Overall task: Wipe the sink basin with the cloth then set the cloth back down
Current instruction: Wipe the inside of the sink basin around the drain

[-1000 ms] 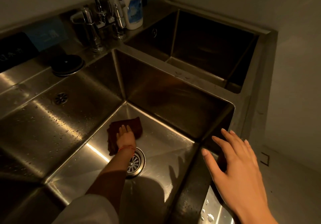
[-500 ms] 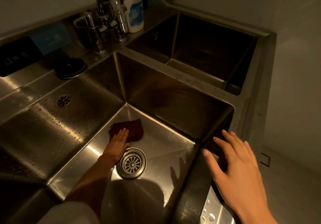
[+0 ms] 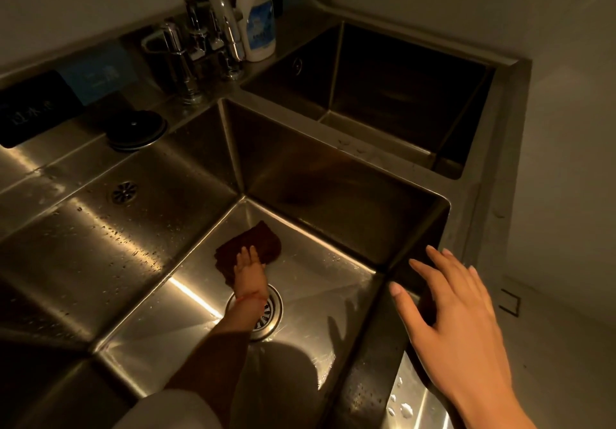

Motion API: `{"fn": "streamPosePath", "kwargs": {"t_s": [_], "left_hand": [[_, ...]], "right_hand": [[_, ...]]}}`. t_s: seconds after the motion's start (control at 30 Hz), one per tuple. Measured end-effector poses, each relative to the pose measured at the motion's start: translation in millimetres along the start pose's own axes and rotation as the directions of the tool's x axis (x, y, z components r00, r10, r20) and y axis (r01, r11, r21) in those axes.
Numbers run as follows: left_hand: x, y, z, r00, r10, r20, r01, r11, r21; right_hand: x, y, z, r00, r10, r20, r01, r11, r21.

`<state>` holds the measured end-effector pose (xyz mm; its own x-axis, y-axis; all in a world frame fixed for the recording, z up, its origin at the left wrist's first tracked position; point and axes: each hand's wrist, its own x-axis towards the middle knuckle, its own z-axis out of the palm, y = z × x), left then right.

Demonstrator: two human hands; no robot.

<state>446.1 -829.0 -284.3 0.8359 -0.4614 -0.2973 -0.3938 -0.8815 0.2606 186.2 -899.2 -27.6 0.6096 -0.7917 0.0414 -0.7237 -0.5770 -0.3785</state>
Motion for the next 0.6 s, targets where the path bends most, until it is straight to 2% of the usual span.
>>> {"fn": "streamPosePath", "kwargs": {"t_s": [0.17,0.3,0.43,0.6], "left_hand": [[-13,36,7,0.995,-0.089,0.033,0.092,0.993,-0.077],[-15,38,6,0.996,-0.081,0.046,0.085,0.992,-0.088],[-10,13,5,0.997,0.07,0.027,-0.071,0.997,0.011],[3,-15,1,0.953,0.294,0.072,-0.297,0.954,0.04]], "right_hand": [[0,0,-1,1.0,-0.004,0.018,0.004,1.0,-0.007],[0,-1,-2,1.0,0.005,0.015,-0.005,1.0,0.007],[0,-2,-2,1.0,0.005,0.012,-0.005,1.0,0.013],[0,-2,-1,1.0,0.01,0.009,-0.01,1.0,0.018]]}}
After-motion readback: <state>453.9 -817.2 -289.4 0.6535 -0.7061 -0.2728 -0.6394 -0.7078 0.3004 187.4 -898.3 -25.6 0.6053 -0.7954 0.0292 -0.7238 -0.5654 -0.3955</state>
